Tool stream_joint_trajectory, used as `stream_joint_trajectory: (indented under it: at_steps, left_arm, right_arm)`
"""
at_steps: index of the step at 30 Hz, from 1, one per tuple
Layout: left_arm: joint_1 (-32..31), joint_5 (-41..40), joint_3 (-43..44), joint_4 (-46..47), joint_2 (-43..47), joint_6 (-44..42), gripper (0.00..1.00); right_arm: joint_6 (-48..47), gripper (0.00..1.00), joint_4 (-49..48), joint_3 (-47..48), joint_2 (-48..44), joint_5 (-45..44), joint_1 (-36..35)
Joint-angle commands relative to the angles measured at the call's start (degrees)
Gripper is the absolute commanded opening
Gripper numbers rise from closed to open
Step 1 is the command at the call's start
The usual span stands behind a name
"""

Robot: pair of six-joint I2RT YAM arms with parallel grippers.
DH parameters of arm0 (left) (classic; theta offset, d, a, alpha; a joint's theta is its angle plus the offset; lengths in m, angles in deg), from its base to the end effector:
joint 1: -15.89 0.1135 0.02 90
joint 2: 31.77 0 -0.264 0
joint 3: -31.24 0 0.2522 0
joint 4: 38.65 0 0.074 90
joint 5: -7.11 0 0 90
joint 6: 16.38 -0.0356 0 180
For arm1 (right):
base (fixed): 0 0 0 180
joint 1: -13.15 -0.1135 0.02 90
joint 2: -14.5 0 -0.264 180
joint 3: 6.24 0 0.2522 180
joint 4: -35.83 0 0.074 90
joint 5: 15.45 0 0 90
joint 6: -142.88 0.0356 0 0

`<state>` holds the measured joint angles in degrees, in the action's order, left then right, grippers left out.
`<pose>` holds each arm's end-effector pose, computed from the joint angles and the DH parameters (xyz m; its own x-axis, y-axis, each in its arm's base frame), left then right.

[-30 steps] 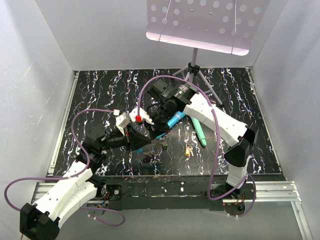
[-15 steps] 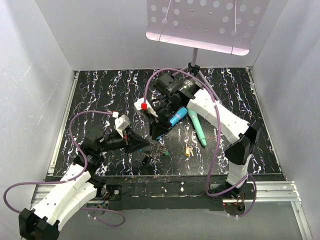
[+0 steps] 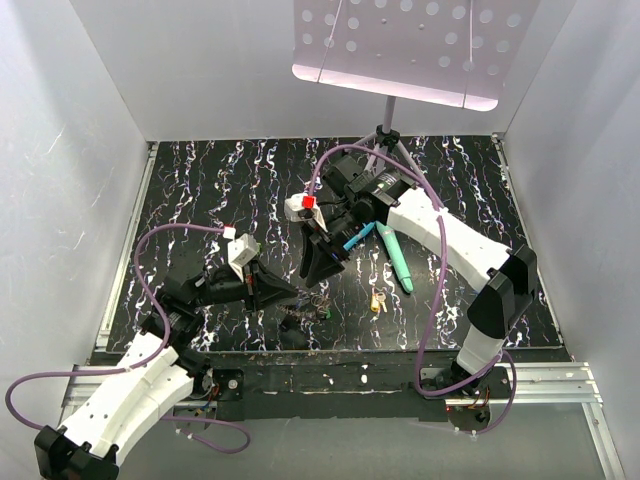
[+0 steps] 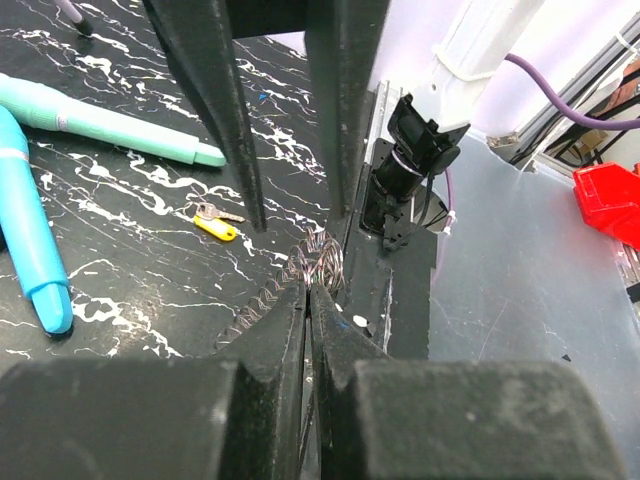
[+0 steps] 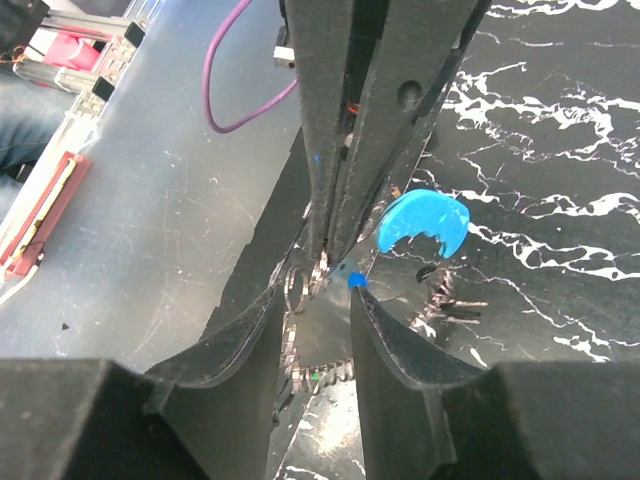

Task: Put the keys on the keyring
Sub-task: Adjust the keyring.

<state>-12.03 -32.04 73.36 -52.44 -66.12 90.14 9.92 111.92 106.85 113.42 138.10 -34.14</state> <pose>0.1177 -0.0936 0.2864 -0.3667 -0.0089 -0.9303 0.9104 0.2026 -0.3608 0.2125 0.2771 0.3568 -0.0201 -0.4693 -0.8828 -0.8566 -0.4473 0.2573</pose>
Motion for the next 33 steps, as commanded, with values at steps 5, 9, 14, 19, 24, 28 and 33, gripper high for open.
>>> stream_joint_trajectory:
  at_steps: [5,9,14,19,24,28,33]
  left_arm:
    - [-0.03,1.62,1.70,4.60,1.48,2.21,0.00]
    - [-0.03,1.01,1.52,4.78,1.83,2.30,0.00]
    - [-0.03,0.39,1.35,4.34,2.00,2.03,0.00]
    - [-0.03,-0.14,1.35,4.34,2.18,2.03,0.00]
    - [-0.03,-0.66,1.35,4.43,2.53,2.38,0.00]
    - [-0.03,-0.93,1.26,4.25,2.97,2.47,0.00]
    - [-0.03,-1.45,1.00,4.16,3.32,2.47,0.00]
  right_arm:
    - [6.04,0.36,-10.12,-0.98,-0.74,4.04,-0.09]
    - [5.61,0.34,-9.24,-1.33,-0.56,4.48,-0.35]
    - [1.57,0.32,-5.29,-1.95,-0.83,6.23,-0.61]
    - [0.60,0.32,-3.88,-2.30,-0.83,5.54,-0.96]
    - [2.70,0.31,-5.72,-2.74,-0.30,3.60,-1.75]
    - [4.11,0.30,-6.95,-3.18,-0.04,2.81,-2.02]
    - [4.37,0.23,-7.04,-3.35,-0.04,2.20,-2.46]
